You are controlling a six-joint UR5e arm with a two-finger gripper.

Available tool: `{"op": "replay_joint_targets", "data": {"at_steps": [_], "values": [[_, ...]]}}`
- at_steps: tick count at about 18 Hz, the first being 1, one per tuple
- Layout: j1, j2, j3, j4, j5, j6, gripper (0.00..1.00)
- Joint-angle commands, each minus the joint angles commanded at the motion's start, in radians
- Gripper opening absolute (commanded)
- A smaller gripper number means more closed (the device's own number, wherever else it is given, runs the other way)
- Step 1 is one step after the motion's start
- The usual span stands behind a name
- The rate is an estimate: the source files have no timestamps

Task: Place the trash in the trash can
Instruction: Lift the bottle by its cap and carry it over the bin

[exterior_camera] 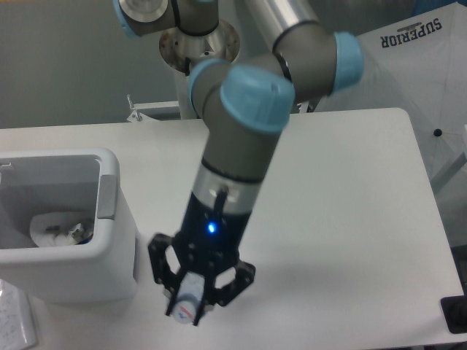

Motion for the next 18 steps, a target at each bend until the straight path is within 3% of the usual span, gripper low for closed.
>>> {"op": "replay_joint_targets", "data": {"at_steps": [4,11,18], "values": [[0.000,0.055,-0.009,0.017,-0.100,-0.002,0.03],[-0.020,0.086,-0.012,0.054,-0.226,-0.003,0.03],[-0.087,0.126,-0.063,0.058,-0.269,0.003,0.03]]}}
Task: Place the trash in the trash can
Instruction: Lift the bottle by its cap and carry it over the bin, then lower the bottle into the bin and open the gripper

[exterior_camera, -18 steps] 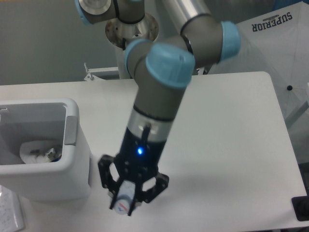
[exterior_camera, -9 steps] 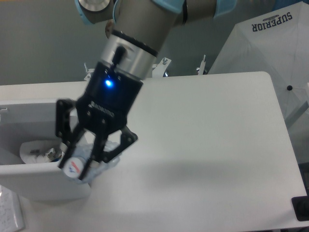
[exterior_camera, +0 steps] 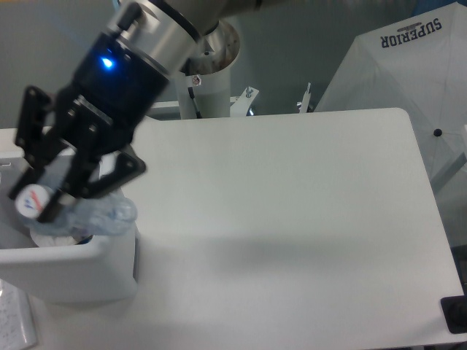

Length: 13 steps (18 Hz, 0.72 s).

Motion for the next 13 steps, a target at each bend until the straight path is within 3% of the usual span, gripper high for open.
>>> {"op": "replay_joint_targets", "data": {"at_steps": [3,10,12,13], "values": [[-0.029,0.012,-0.054,0.043,0.000,0.002,0.04],[-0.077,0.015,-0.138,0.046,0.000,0.011,0.13],[-0.077,0.015,-0.146,0.048,0.000,0.011,0.36],[-0.075,0.015,-0.147,0.048,0.000,0.011,0.63]]}}
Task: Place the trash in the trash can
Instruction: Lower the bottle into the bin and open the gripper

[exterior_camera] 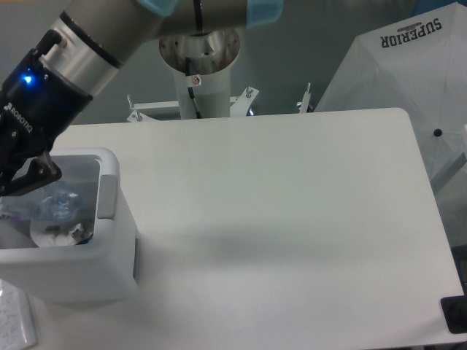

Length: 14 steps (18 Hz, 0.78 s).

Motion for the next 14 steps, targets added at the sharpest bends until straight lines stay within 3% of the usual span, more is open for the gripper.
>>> {"op": "replay_joint_targets", "data": {"at_steps": [1,2,7,14], "values": [[0.003,-0.002,0.000,0.000,0.000,0.002,0.90],[0.008,0.000,0.000,0.000,0.000,0.000,0.99],[0.041,0.005,0.000,-0.002,0.002,0.000,1.00],[0.179,0.003,-0.011,-0.008,0.026,0.003,1.00]]}}
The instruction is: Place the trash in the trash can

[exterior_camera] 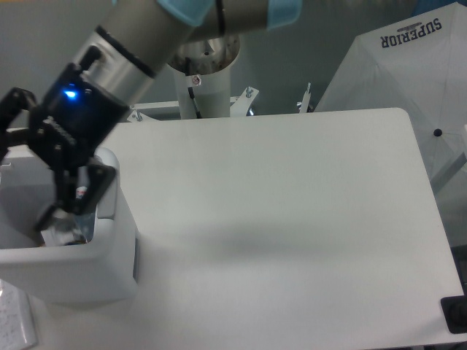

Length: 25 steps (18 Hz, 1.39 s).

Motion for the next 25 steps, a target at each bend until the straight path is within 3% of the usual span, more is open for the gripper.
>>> {"op": "replay_joint_targets", "data": {"at_steps": [4,8,11,14,20,25], "values": [[0.101,-0.003,-0.025,-0.002,0.002,0.002,1.00],[0.222,-0.021,-0.098,0.000,0.063,0.054,1.00],[0.272,-0.075,-0.084,-0.005,0.118,0.066,1.00],[0.290,-0.086,-0.075,-0.011,0.245,0.066,1.00],[0.296,-0.173,0.029,-0.096,0.501,0.081,1.00],[0.289,-0.178,0.035,-0.257,0.615,0.398,1.00]]}}
